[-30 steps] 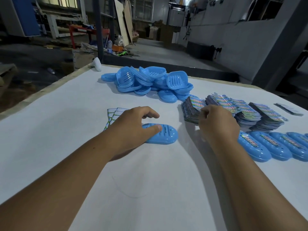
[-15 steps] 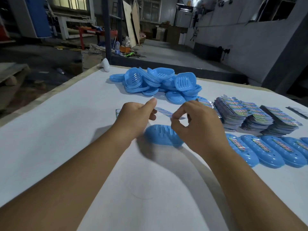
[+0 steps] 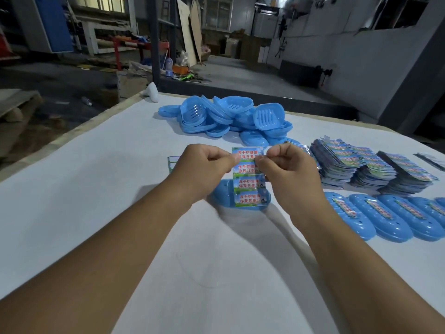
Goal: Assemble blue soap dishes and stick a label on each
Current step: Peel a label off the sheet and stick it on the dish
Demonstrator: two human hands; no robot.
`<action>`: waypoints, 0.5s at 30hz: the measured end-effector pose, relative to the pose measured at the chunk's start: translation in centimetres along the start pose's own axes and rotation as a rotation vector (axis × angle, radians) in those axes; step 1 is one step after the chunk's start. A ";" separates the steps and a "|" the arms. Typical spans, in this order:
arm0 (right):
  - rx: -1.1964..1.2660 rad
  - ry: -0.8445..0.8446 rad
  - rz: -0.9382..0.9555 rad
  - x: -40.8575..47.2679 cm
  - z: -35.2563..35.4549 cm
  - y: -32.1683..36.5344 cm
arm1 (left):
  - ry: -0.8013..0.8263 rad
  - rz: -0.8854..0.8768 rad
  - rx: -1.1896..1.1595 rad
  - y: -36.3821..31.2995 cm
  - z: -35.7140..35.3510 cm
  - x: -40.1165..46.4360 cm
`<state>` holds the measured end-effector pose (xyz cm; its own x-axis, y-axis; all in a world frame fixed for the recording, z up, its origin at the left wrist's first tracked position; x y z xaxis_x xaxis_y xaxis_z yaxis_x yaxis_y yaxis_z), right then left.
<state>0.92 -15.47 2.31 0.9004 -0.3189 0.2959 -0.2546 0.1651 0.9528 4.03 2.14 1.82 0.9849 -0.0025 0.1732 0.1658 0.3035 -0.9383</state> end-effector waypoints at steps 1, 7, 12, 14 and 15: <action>0.008 -0.006 -0.004 0.1 0.1 0.0 | -0.023 -0.002 0.002 0.0 0.2 0.1; 0.008 -0.001 -0.002 0.2 0.1 -0.2 | -0.033 -0.037 0.033 -0.2 0.3 0.3; -0.201 -0.028 0.096 0.1 0.3 -0.1 | 0.002 -0.072 0.043 -0.3 0.2 0.1; -0.288 -0.024 0.146 0.0 0.2 0.0 | 0.023 -0.100 0.028 -0.3 0.0 -0.1; -0.280 -0.013 0.146 -0.2 0.0 0.1 | 0.033 -0.117 0.019 -0.4 -0.1 -0.2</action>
<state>0.73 -15.43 2.36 0.8564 -0.2843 0.4311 -0.2728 0.4597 0.8451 3.73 1.89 2.09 0.9600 -0.0703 0.2710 0.2790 0.3177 -0.9062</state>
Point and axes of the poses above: each hand's wrist, its own x-axis towards the middle knuckle, its own z-axis out of the back of the hand, y = z × x, the point moved 4 cm from there along x, towards the middle knuckle, and after that the axes turned 4 degrees about -y, right-handed, at the moved point
